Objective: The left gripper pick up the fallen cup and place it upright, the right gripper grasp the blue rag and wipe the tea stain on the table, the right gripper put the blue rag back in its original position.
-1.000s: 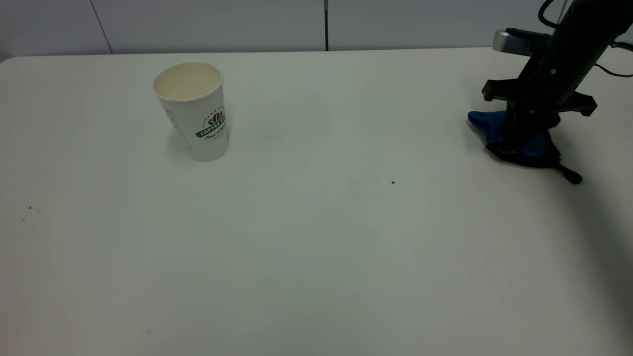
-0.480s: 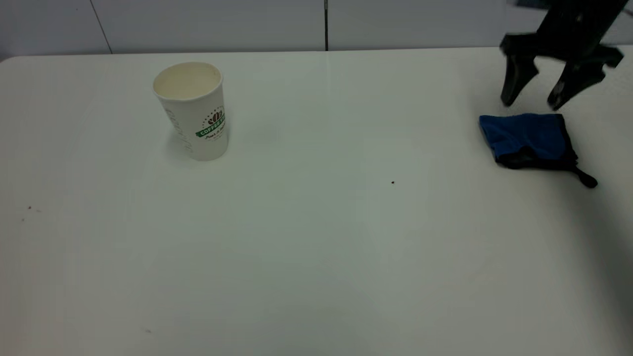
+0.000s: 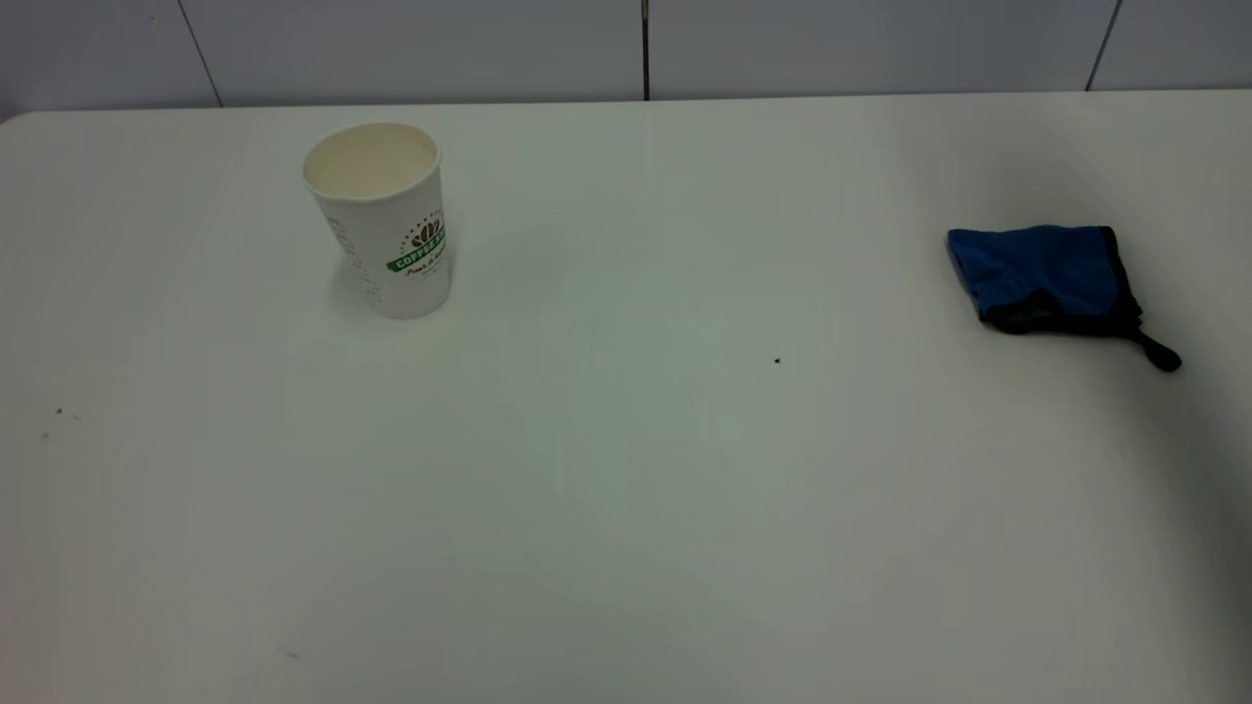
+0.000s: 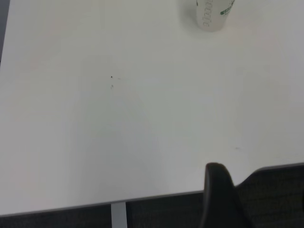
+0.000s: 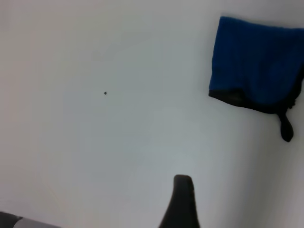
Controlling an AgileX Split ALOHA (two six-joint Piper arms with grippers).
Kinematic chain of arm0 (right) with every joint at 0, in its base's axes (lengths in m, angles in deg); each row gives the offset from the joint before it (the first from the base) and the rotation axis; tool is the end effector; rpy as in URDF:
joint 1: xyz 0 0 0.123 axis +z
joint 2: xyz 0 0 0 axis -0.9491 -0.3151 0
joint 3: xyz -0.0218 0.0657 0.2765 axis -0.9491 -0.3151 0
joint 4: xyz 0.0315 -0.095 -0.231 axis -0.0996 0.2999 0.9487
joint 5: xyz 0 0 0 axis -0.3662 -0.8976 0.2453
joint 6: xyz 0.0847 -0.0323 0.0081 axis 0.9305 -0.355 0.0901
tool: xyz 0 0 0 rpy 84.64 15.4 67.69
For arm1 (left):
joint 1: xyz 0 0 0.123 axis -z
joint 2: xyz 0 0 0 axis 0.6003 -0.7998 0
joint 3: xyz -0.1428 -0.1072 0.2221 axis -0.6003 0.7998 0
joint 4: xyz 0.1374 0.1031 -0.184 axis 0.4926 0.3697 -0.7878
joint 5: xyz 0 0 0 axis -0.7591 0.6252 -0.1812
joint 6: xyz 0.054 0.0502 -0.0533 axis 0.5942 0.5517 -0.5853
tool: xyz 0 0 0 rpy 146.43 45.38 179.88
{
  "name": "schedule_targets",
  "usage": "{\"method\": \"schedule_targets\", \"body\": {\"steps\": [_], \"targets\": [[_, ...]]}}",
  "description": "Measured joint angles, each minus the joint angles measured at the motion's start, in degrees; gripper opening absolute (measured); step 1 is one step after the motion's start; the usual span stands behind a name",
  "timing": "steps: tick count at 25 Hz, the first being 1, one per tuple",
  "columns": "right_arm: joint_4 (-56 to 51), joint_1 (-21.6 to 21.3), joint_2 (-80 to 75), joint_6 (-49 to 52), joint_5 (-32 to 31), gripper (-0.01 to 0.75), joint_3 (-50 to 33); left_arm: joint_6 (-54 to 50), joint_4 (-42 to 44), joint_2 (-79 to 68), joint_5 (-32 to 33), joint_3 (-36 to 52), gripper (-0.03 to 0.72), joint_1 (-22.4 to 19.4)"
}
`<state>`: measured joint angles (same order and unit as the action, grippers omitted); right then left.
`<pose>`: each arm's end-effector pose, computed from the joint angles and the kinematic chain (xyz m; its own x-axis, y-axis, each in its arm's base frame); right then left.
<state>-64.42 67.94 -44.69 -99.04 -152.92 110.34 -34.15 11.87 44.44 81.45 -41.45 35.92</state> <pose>0.4205 -0.0072 0.2785 -0.9594 -0.0306 -0.2803 -0.0853 0.9790 0.1852 -0.0091 -0.0077 0.2683 -0.5041 0.0808 -0.8599 0.0998 0.9944 0.0350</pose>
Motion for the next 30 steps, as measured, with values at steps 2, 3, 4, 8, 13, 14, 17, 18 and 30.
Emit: {"method": "schedule_targets", "body": {"steps": [2,3,4,8,13,14,17,18,30], "targets": [[0.1,0.0,5.85,-0.07,-0.24,0.727,-4.31,0.0,0.0,0.0,0.0,0.0,0.447,0.0],[0.17,0.07,8.36,-0.13,-0.36,0.725,-6.95,0.0,0.0,0.0,0.0,0.0,0.447,0.0],[0.57,0.19,11.43,-0.13,-0.51,0.725,-9.17,0.0,0.0,0.0,0.0,0.0,0.447,0.0],[1.15,0.26,22.32,-0.18,-0.85,0.719,-17.72,0.0,0.0,0.0,0.0,0.0,0.447,0.0],[2.82,0.26,34.12,-2.13,-1.1,0.711,-25.03,0.0,0.0,0.0,0.0,0.0,0.447,0.0],[3.02,0.26,36.07,-2.59,-1.1,0.711,-26.7,0.0,0.0,0.0,0.0,0.0,0.447,0.0],[3.5,0.26,42.62,-3.19,-1.25,0.708,-32.17,0.0,0.0,0.0,0.0,0.0,0.447,0.0],[3.84,0.26,44.89,-3.23,-1.37,0.708,-34.31,0.0,0.0,0.0,0.0,0.0,0.447,0.0],[4.27,0.26,75.12,-3.69,-1.47,0.698,-61.05,0.0,0.0,0.0,0.0,0.0,0.447,0.0]]}}
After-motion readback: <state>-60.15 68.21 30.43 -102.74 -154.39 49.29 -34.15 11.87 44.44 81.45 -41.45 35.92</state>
